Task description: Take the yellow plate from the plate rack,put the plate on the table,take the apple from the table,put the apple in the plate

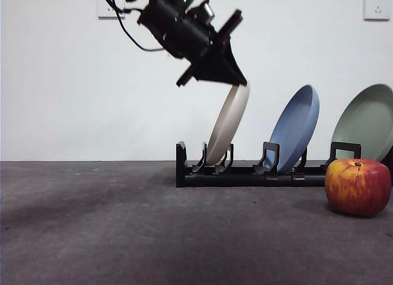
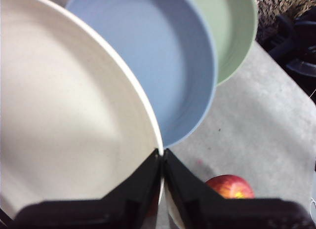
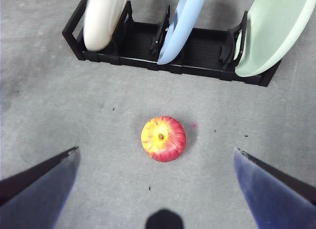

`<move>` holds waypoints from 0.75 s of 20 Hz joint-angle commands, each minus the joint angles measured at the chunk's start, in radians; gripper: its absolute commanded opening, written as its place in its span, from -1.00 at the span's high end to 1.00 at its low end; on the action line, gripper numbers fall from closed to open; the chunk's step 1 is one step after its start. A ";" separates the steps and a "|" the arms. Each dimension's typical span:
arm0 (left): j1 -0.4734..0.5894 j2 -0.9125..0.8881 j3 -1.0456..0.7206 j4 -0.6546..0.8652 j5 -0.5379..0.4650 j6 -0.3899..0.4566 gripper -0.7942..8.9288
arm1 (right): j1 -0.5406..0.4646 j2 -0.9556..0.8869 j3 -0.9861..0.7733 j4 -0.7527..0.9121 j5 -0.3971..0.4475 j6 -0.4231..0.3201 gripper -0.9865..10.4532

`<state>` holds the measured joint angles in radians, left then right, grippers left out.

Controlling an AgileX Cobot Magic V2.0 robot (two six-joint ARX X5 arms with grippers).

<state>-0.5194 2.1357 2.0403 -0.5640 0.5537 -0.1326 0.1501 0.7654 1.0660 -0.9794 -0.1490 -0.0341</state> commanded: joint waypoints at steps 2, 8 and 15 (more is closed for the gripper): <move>0.015 -0.060 0.004 0.012 0.004 0.003 0.85 | 0.000 -0.002 0.003 0.006 -0.001 0.005 -0.27; 0.016 -0.167 0.004 -0.009 0.047 0.027 0.85 | 0.000 -0.002 0.003 0.007 -0.001 0.004 -0.27; -0.082 -0.432 0.004 -0.413 -0.267 0.360 0.85 | 0.000 -0.002 0.003 0.014 -0.002 0.005 -0.27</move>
<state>-0.5961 1.6966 2.0415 -0.9653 0.3042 0.1333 0.1501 0.7654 1.0660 -0.9714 -0.1490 -0.0341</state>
